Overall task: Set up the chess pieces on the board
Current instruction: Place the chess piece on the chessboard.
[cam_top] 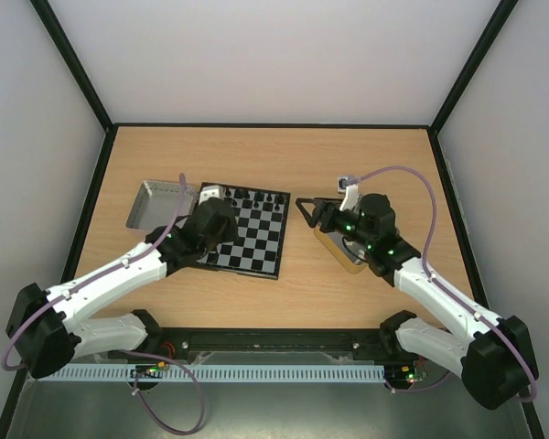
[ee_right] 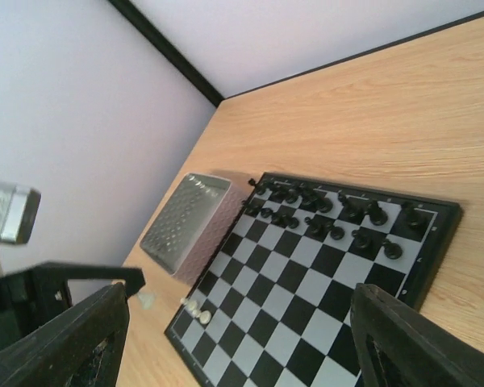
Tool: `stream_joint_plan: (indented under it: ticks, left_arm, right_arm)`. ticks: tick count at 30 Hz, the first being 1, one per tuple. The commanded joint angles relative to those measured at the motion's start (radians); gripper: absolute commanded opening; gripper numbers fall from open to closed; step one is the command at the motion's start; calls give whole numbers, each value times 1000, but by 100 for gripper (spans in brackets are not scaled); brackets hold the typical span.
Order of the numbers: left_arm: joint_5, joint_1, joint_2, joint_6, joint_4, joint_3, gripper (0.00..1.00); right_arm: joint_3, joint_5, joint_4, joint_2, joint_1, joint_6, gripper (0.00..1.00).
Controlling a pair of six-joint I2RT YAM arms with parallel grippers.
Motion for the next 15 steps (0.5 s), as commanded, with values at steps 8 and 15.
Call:
stream_joint_plan:
  ticks: [8, 15]
  left_arm:
    - [-240, -34, 91, -52, 45, -193, 2]
    - [-228, -34, 124, -36, 181, -288, 2]
  right_arm:
    - [-2, 91, -1, 106, -2, 64, 75]
    - [-13, 83, 14, 143, -2, 81, 74]
